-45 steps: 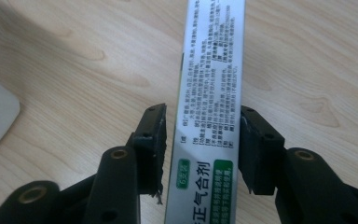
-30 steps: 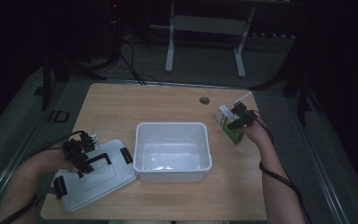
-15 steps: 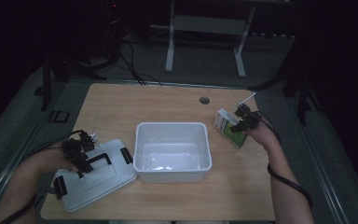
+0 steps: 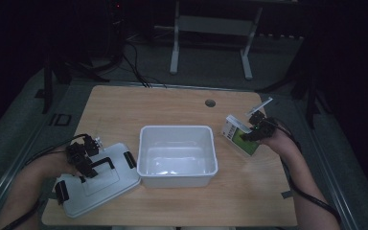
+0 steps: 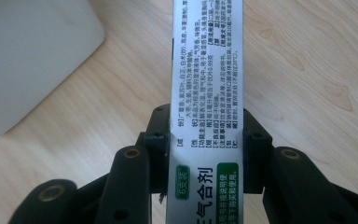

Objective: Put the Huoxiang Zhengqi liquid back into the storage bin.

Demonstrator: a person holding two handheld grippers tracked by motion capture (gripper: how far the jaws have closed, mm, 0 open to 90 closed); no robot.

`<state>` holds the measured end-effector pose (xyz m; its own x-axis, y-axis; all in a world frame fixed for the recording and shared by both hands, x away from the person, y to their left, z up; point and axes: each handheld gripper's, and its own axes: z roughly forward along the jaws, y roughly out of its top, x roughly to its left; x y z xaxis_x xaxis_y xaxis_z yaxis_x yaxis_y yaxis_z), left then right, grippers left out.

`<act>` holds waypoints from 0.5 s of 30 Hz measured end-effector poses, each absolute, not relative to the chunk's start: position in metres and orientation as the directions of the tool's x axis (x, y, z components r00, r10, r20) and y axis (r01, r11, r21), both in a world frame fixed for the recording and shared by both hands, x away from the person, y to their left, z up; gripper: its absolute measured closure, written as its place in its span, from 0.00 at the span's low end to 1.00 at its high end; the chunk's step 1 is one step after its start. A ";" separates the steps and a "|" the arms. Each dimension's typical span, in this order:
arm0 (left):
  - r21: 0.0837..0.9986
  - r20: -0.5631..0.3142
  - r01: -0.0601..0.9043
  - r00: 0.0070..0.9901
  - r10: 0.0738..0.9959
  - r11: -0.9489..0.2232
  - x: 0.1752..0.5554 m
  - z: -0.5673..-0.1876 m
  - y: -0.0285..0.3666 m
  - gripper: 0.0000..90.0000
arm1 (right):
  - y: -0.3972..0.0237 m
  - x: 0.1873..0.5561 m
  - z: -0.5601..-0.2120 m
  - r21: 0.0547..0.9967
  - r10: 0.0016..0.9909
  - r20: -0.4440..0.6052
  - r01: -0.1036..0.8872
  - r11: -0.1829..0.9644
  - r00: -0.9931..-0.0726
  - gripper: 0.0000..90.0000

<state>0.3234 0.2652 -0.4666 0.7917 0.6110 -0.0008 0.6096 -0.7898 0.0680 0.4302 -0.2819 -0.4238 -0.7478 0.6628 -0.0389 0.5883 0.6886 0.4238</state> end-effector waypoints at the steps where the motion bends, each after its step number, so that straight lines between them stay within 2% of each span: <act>1: 0.067 -0.001 0.611 0.791 0.612 -0.789 0.323 -0.467 0.265 0.50 | -0.282 0.427 -0.421 0.425 0.658 -0.041 0.583 0.693 -0.752 0.71; 15: 0.051 0.005 0.611 0.791 0.612 -0.790 0.322 -0.464 0.264 0.50 | -0.273 0.389 -0.366 0.481 0.548 -0.049 0.461 0.745 -0.835 0.71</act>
<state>0.3219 0.2643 -0.4640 0.7911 0.6116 0.0046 0.6107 -0.7903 0.0509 0.3891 -0.2730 -0.3656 -0.8348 0.5484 -0.0488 0.4615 0.7452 0.4813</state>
